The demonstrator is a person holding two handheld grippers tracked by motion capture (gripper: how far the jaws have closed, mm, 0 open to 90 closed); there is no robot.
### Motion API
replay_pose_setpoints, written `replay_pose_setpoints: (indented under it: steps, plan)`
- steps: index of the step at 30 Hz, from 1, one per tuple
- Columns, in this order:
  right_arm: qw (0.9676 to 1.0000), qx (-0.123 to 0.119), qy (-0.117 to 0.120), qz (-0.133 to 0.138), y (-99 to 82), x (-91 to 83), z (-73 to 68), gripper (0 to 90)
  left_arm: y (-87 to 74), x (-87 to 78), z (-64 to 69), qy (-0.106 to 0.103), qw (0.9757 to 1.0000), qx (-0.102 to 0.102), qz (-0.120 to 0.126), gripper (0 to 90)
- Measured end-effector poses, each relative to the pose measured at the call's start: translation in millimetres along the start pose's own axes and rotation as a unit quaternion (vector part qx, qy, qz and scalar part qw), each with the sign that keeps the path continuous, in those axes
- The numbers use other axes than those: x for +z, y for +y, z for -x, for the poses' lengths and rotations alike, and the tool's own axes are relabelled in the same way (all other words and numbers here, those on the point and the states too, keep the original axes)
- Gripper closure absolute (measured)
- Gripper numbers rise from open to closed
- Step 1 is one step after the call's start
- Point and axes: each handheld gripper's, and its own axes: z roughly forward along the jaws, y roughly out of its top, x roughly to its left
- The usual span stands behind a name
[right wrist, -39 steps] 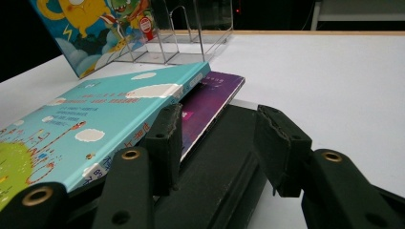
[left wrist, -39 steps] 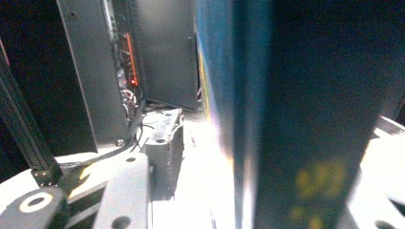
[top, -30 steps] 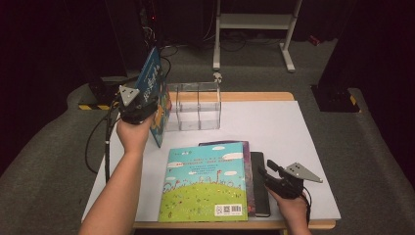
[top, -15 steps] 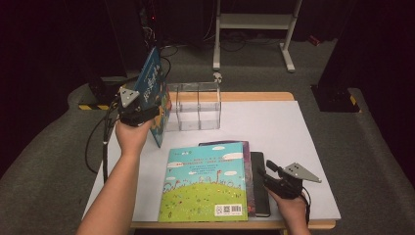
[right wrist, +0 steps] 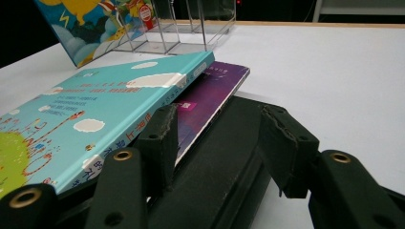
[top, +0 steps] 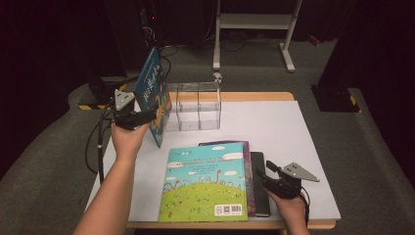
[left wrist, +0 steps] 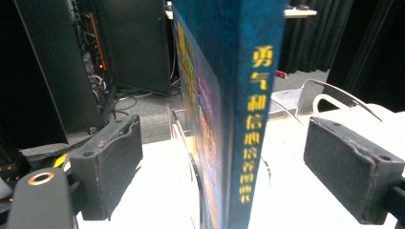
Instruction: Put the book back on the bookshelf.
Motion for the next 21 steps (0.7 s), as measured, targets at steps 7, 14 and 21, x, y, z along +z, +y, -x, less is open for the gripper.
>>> replay_pose_setpoints:
  steps: [7,14,21]
  plan:
    - [0.9999,-0.006,-0.004,-0.007,0.6,0.6,-0.6,45.6,-4.6,-8.6,-2.3,-0.005,0.9998,0.005,-0.016,11.1]
    - [0.9999,-0.01,-0.006,-0.011,0.3,2.0,-1.7,44.6,-11.7,-19.9,-7.7,-0.005,0.9997,-0.005,-0.025,10.9]
    - [0.9998,-0.012,-0.006,-0.015,0.2,2.5,-2.2,44.1,-22.6,-37.6,-12.1,-0.016,0.9992,-0.011,-0.035,10.9]
